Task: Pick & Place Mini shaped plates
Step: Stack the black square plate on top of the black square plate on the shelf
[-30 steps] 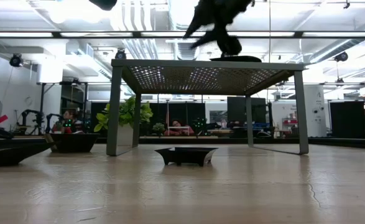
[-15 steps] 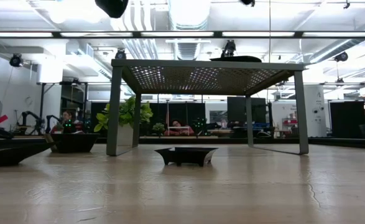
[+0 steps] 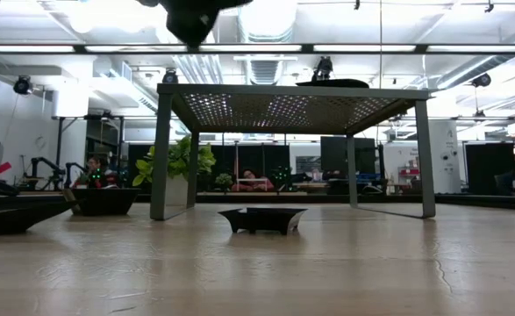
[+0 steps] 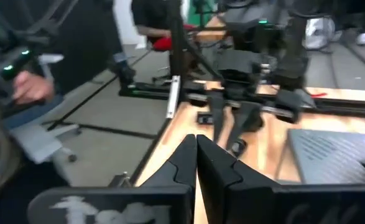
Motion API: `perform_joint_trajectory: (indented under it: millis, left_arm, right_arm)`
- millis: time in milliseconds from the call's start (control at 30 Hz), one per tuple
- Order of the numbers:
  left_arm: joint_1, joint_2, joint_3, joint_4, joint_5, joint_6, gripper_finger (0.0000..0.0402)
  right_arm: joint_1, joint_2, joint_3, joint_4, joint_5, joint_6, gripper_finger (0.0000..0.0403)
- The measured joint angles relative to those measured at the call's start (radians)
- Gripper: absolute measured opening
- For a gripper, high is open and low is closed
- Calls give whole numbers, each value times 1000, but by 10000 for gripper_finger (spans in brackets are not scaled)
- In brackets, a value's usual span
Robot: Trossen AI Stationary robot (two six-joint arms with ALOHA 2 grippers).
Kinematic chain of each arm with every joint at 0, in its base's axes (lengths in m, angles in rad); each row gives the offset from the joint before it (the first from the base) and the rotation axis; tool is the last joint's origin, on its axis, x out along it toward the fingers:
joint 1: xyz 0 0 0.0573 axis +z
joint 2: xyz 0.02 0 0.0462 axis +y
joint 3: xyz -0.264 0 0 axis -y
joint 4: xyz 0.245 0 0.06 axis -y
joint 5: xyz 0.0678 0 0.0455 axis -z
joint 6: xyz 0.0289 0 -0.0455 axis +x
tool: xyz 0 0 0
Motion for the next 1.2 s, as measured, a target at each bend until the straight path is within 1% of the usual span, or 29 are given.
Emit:
perform_joint_trajectory:
  millis: [133, 233, 367, 433, 600, 800, 900, 967, 1200]
  left_arm:
    - [2, 58, 48, -19, -24, -2, 78]
    - [15, 99, 88, -61, -23, -36, 78]
    - [34, 156, 124, -121, -33, -83, 78]
    - [38, 176, 137, -117, -33, -88, 78]
    - [43, 193, 146, -124, -34, -107, 78]
    - [43, 199, 151, -224, -45, -93, 78]
    - [38, 215, 149, -270, -18, -96, 78]
    - [28, 224, 147, -280, -15, -97, 78]
    - [-11, 226, 152, -276, -26, -123, 78]
  right_arm:
    - [24, -109, -117, 8, 92, 9, 8]
    - [20, -167, -195, 1, 97, -2, 8]
    - [-20, -255, -274, 3, 113, -17, 8]
    - [-44, -305, -306, -14, 116, -20, 8]
    - [-95, -426, -392, -45, 116, -11, 8]
    - [-131, -549, -514, -51, 115, 23, 8]
    - [-132, -594, -553, -51, 115, 21, 8]
    - [-131, -618, -571, -54, 111, -25, 8]
    - [-131, -646, -584, -57, 113, -99, 9]
